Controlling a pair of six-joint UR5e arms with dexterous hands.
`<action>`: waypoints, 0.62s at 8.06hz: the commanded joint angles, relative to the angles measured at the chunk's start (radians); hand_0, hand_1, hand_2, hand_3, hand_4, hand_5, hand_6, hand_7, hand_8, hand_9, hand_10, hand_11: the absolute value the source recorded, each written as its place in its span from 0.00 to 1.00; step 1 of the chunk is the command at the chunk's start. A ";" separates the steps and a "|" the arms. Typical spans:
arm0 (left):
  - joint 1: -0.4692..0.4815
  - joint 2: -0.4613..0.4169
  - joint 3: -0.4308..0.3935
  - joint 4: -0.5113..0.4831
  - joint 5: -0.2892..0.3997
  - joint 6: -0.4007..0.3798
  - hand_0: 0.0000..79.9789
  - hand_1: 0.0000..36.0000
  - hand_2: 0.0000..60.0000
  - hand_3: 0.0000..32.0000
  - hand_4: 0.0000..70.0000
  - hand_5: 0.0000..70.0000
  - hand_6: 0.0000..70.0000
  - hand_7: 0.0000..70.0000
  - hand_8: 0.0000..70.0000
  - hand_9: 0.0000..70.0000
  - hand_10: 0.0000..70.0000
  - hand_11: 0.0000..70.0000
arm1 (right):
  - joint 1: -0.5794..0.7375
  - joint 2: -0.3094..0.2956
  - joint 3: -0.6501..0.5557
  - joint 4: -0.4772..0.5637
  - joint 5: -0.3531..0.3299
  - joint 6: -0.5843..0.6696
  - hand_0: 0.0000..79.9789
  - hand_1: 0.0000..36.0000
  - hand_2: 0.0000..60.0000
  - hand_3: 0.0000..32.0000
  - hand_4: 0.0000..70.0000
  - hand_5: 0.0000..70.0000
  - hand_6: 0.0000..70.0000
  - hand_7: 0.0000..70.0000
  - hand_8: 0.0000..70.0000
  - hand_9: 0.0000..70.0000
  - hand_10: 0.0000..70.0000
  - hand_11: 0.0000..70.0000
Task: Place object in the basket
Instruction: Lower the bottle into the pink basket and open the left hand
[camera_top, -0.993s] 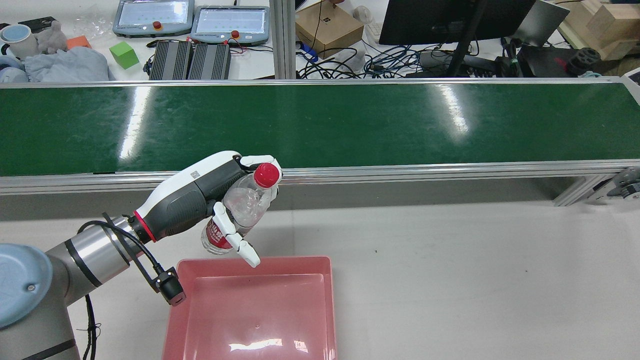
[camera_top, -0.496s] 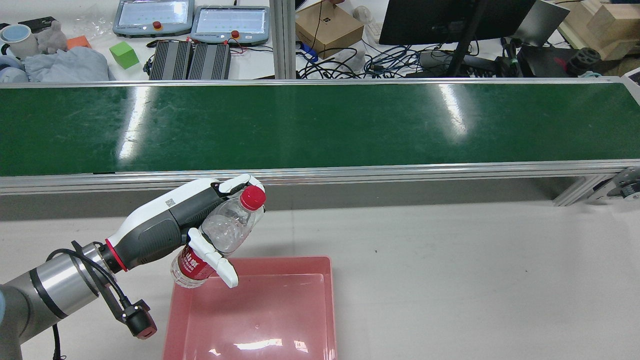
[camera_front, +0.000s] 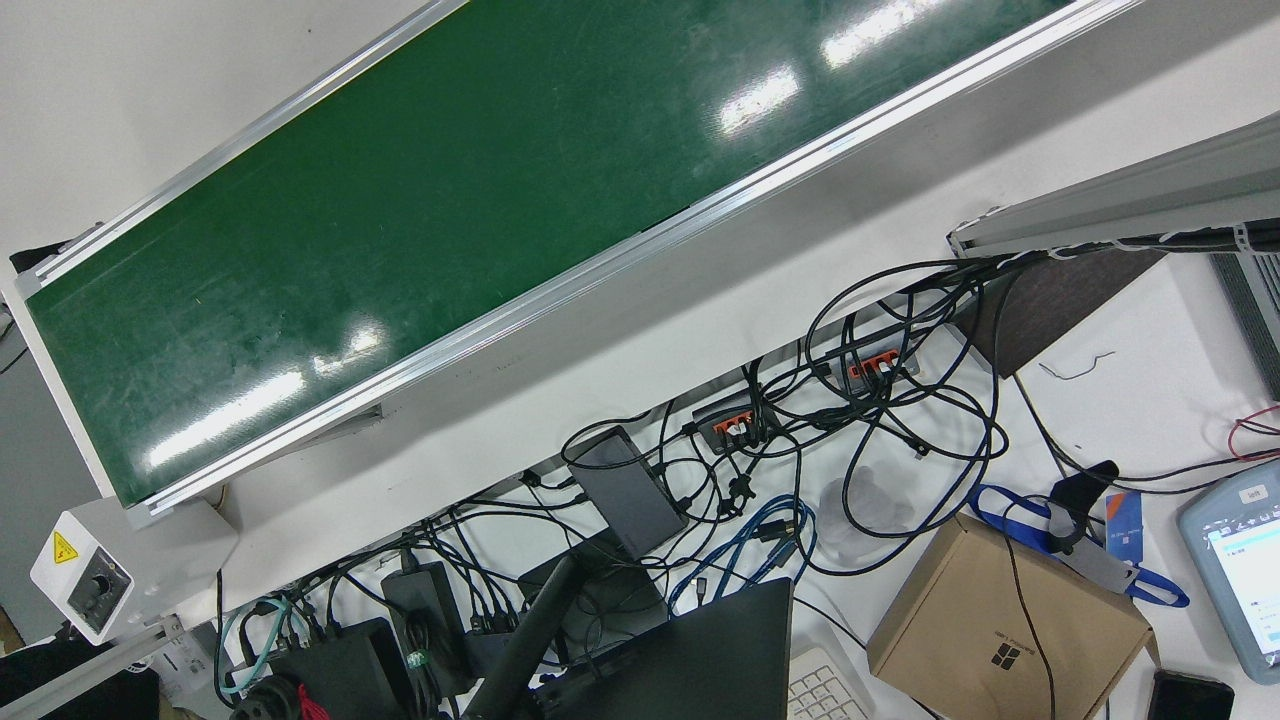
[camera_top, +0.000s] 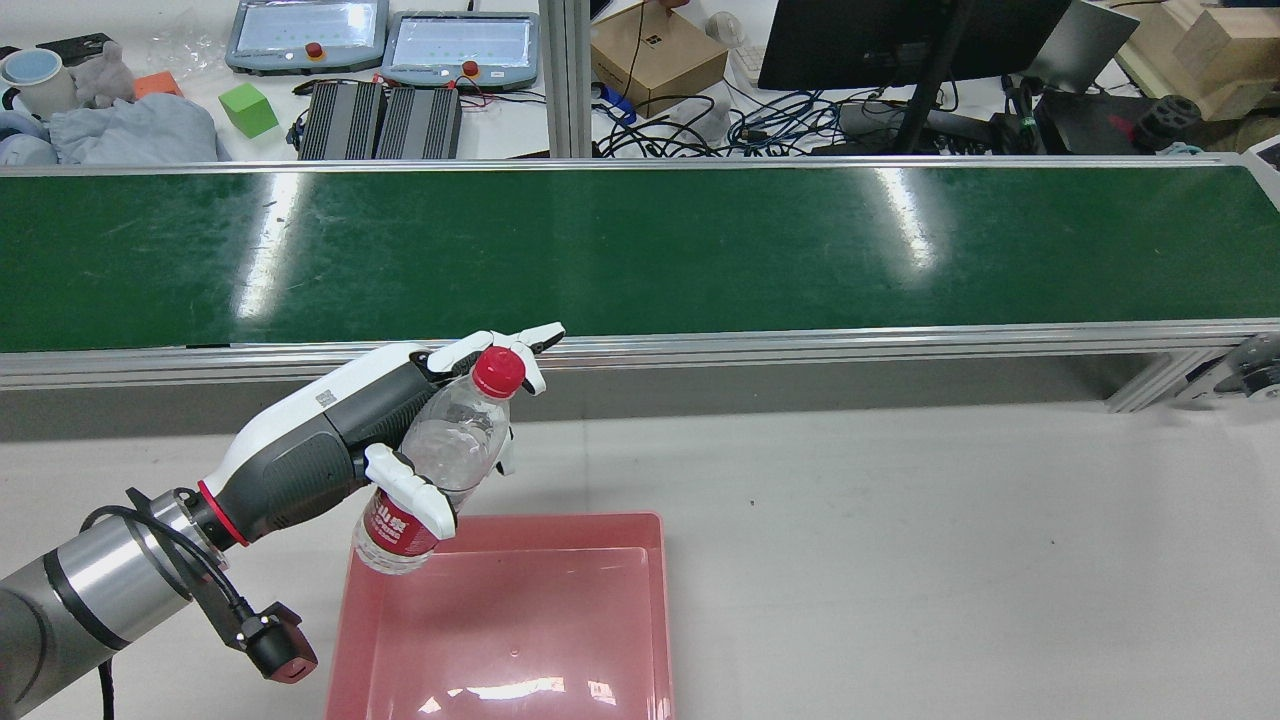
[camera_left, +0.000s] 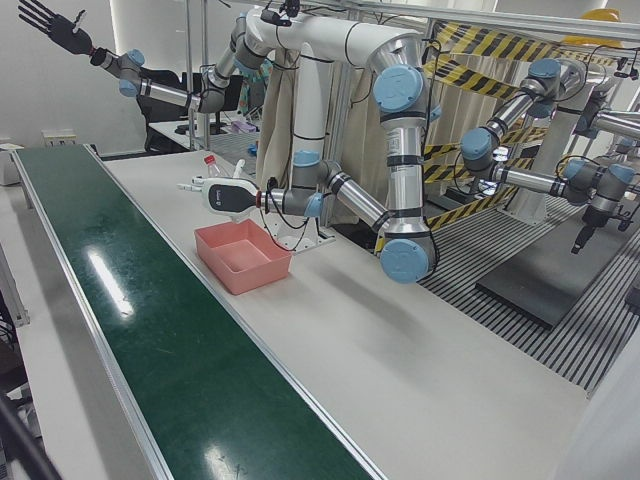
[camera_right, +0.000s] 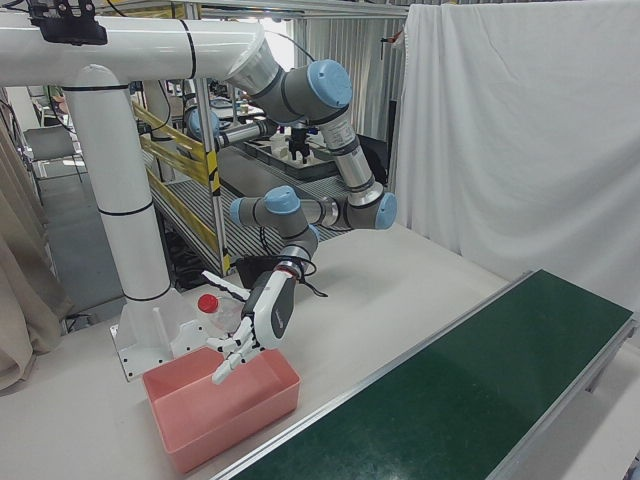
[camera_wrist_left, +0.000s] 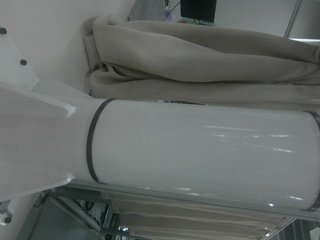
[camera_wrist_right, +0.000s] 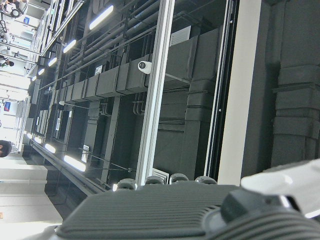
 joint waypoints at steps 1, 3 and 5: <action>0.015 -0.004 -0.001 0.000 -0.014 0.000 0.46 0.00 0.00 0.17 0.11 0.64 0.12 0.09 0.23 0.26 0.21 0.29 | 0.000 0.000 0.001 0.000 0.000 0.000 0.00 0.00 0.00 0.00 0.00 0.00 0.00 0.00 0.00 0.00 0.00 0.00; 0.015 -0.005 -0.001 0.000 -0.012 -0.002 0.47 0.00 0.00 0.20 0.12 0.60 0.11 0.08 0.19 0.22 0.16 0.23 | 0.000 0.000 0.001 0.000 0.000 0.000 0.00 0.00 0.00 0.00 0.00 0.00 0.00 0.00 0.00 0.00 0.00 0.00; 0.014 -0.007 -0.004 0.000 -0.012 -0.011 0.48 0.00 0.00 0.19 0.13 0.59 0.11 0.08 0.19 0.21 0.15 0.20 | 0.000 0.000 -0.001 0.000 0.000 0.000 0.00 0.00 0.00 0.00 0.00 0.00 0.00 0.00 0.00 0.00 0.00 0.00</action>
